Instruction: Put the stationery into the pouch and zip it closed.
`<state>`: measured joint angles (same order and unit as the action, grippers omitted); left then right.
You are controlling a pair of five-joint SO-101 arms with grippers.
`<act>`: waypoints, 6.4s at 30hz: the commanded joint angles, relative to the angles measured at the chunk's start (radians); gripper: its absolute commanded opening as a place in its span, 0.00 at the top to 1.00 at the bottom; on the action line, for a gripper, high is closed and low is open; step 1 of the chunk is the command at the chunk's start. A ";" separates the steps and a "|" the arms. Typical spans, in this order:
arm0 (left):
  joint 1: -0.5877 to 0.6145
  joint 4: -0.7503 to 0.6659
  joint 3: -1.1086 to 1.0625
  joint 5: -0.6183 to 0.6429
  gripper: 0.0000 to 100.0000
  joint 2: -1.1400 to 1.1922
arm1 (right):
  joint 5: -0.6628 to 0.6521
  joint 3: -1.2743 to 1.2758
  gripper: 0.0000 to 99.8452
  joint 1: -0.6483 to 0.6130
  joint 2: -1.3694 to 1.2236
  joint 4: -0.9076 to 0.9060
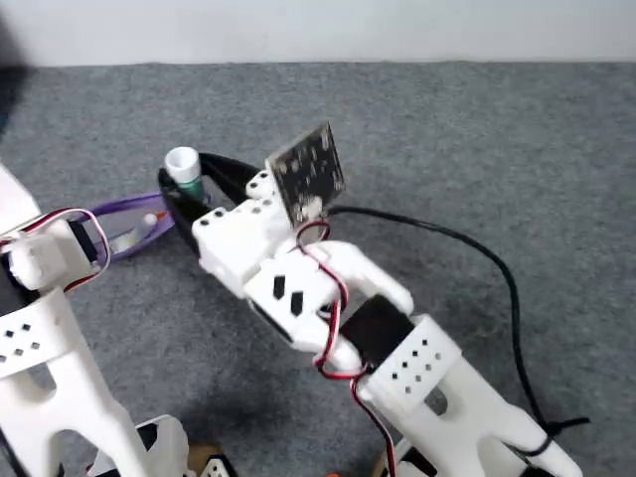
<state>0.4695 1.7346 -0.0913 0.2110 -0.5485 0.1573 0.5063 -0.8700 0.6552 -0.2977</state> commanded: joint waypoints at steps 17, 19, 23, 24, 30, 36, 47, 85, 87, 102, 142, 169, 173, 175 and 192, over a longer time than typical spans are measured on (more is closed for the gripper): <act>0.000 0.017 -0.001 -0.008 0.99 -0.006 | -0.087 0.152 0.99 -0.082 -0.217 0.719; 0.000 0.017 -0.001 -0.008 0.99 -0.006 | -0.087 0.152 0.99 -0.096 -0.263 0.757; 0.000 0.017 -0.001 -0.008 0.99 -0.006 | -0.086 0.150 0.99 -0.101 -0.343 0.825; 0.000 0.017 -0.001 -0.008 0.99 -0.006 | -0.086 0.150 0.99 -0.101 -0.364 0.837; 0.000 0.017 -0.001 -0.008 0.99 -0.006 | -0.094 0.150 0.98 -0.120 -0.430 0.788; 0.000 0.017 -0.001 -0.008 0.99 -0.006 | -0.087 0.114 0.75 -0.139 -0.355 0.490; 0.000 0.017 -0.001 -0.008 0.99 -0.006 | -0.087 0.083 0.82 -0.047 -0.119 0.180; -0.103 0.011 -0.048 -0.008 0.99 -0.006 | -0.077 0.115 1.00 0.128 -0.449 0.082; -0.103 0.009 -0.048 -0.008 0.99 -0.006 | -0.077 0.123 0.98 0.134 -0.423 0.079; -0.103 0.005 -0.048 -0.008 0.99 -0.006 | -0.095 0.121 0.99 0.145 -0.180 -0.202; -0.109 0.003 -0.050 -0.008 0.99 0.000 | -0.106 0.121 0.80 0.097 -0.196 -0.268; -0.109 0.008 -0.050 -0.008 0.99 -0.005 | -0.117 0.121 0.99 0.101 -0.262 -0.170; -0.109 0.008 -0.044 -0.008 0.99 -0.006 | -0.152 0.121 0.99 0.084 -0.163 -0.275; -0.110 0.000 -0.031 -0.008 0.99 -0.006 | -0.150 0.121 0.99 0.071 -0.116 -0.349; -0.767 -0.324 -0.124 -0.008 0.77 -0.005 | -0.018 0.123 0.99 -0.079 0.191 -0.792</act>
<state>-0.2041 1.4415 -0.1849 0.2094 -0.5577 0.1036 0.6613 -0.9283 0.7841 -1.0541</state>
